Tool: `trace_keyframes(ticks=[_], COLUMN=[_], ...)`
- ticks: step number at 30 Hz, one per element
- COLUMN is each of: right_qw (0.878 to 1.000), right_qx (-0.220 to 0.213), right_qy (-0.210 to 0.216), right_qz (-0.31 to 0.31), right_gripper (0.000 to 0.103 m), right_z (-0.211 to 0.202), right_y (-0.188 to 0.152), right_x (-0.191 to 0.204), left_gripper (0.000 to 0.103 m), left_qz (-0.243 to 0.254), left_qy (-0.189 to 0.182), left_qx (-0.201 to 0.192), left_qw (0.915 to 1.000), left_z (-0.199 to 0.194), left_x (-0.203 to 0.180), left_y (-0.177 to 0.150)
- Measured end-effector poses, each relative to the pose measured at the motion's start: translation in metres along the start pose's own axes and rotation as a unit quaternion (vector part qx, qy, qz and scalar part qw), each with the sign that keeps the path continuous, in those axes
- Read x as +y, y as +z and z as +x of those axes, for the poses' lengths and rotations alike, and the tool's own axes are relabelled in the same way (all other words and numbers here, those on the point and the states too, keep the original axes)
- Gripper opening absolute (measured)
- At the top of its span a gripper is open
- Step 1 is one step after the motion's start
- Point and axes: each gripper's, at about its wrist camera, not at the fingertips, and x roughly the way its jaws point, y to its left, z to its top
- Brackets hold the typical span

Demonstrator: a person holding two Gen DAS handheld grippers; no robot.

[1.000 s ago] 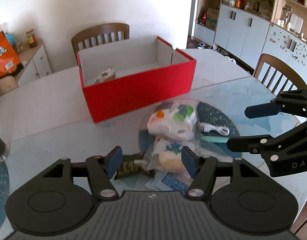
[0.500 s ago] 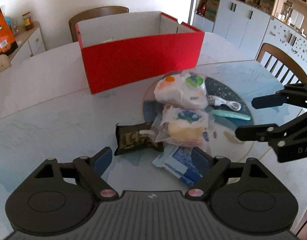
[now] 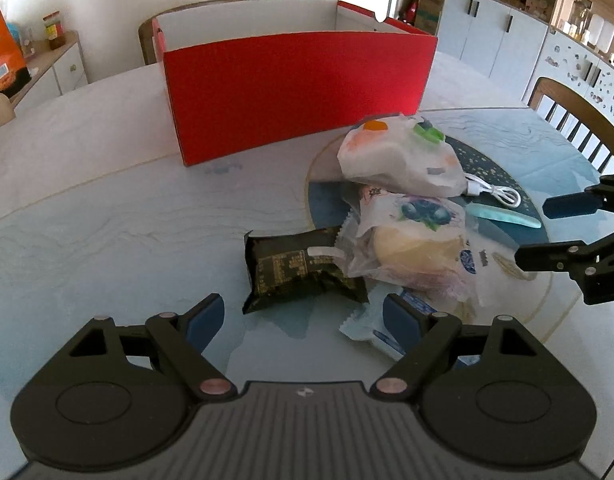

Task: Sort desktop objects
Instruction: 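Grasp the dark snack bar with left tool while right tool grasps the mint-green stick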

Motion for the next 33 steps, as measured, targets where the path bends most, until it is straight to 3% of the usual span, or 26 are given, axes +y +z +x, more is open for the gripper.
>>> trace_keyframes(ticks=[11,25,30,33], right_qw=[0.998,0.997,0.998,0.998], right_qx=[0.006,0.022,0.016,0.011], right_qy=[-0.036,-0.041,-0.039,-0.033], right_qz=[0.048,0.059,0.056,0.044], right_gripper=[0.079,0.077,0.066,0.047], right_z=[0.012,0.031,0.031,0.029], right_y=[-0.008,-0.002,-0.002,-0.001], right_x=[-0.017,-0.026,-0.023,-0.018], left_gripper=[0.086,0.086,0.086,0.086], left_qz=[-0.007,-0.002,0.002,0.007], left_qy=[-0.006,-0.003,0.001,0.006], left_qx=[-0.006,-0.013,-0.018,-0.019], left_qw=[0.9999,0.9999,0.9998,0.9998], left_z=[0.012,0.021,0.024,0.025], left_x=[0.006,0.007,0.006,0.005], left_y=[0.005,0.008,0.009,0.008])
